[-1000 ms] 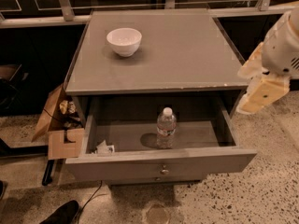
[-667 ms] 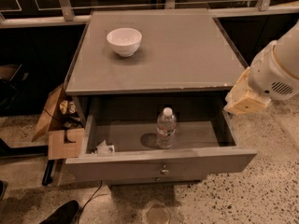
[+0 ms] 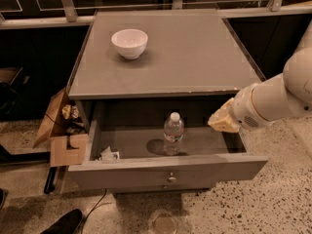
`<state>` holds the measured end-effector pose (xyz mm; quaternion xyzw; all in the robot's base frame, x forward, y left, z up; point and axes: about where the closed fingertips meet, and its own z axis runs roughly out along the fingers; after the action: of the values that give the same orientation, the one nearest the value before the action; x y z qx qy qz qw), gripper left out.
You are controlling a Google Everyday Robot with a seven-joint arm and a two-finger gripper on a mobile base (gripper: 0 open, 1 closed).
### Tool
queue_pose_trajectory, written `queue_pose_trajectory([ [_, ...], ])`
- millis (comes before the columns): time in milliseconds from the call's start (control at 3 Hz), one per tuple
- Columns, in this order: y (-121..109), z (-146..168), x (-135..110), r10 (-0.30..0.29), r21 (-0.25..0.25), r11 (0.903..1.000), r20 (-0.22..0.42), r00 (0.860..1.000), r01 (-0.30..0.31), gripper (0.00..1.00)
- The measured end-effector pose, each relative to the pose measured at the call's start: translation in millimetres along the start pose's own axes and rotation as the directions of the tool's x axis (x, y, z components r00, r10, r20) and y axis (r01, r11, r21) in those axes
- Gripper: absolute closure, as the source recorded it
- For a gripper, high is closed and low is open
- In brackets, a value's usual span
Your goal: Pick water bottle from top drawer and place on counter
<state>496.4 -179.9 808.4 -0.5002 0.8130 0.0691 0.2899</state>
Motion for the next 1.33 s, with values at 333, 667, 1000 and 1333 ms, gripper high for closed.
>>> queue_pose_trajectory([
  [333, -9, -3, -6, -0.006, 0.036, 0.9993, 0.014, 1.0, 0.006, 1.0],
  [667, -9, -3, -6, -0.006, 0.036, 0.9993, 0.014, 1.0, 0.006, 1.0],
  [1000, -7, 3, -1, 0.006, 0.038, 0.9993, 0.004, 1.0, -0.006, 0.81],
  [1333, -5, 14, 7, 0.034, 0.027, 0.999, 0.003, 0.999, -0.034, 0.58],
])
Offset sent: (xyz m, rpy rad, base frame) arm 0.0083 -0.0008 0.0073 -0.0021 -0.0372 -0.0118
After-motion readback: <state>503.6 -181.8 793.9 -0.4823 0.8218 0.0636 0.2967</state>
